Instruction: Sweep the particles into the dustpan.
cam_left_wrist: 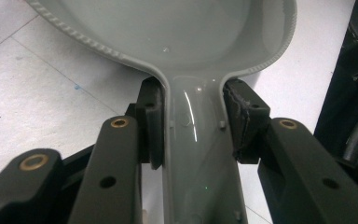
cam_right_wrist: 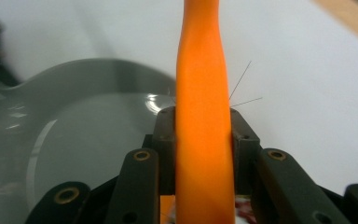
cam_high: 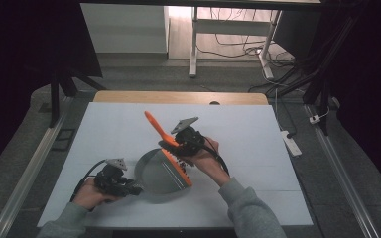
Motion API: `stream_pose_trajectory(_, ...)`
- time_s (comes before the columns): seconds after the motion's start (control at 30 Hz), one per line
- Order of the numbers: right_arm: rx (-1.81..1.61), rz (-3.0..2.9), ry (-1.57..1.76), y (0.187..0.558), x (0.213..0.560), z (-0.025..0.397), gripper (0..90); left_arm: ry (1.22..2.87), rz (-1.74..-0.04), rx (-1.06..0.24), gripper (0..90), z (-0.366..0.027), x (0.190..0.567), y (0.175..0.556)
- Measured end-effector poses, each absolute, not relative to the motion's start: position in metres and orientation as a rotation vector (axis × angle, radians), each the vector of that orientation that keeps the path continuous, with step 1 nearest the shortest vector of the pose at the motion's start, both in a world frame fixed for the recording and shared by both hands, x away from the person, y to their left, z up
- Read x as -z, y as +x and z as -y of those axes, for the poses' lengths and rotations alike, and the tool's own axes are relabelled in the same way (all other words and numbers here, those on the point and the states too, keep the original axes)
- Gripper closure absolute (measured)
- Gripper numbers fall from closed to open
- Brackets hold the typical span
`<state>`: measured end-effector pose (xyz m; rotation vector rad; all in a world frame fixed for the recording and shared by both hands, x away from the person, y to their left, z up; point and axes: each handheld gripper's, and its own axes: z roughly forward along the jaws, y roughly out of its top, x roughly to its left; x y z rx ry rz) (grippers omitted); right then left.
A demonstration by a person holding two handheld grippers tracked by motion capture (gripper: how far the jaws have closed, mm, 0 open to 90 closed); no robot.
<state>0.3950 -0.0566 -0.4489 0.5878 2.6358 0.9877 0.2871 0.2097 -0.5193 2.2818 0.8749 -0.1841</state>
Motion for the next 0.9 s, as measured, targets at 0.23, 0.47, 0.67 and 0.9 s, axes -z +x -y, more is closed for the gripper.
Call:
stream_pose_trajectory(0.23,-0.897,-2.519,0.782,0.431,0.455,0.086,70.5,2.281,-0.876,0.186,61.8,-0.21,0.519,0.287)
stream_pose_trajectory(0.47,-0.783,-2.509,0.892,0.46,0.468,0.105,70.5,2.28,-0.875,0.19,61.9,-0.21,0.52,0.288)
stream_pose_trajectory(0.67,-0.738,-2.542,0.891,0.463,0.475,0.1,70.5,2.28,-0.875,0.19,61.8,-0.21,0.52,0.287)
stream_pose_trajectory(0.9,-0.719,-2.608,0.828,0.455,0.476,0.087,70.5,2.28,-0.875,0.189,61.9,-0.21,0.52,0.287)
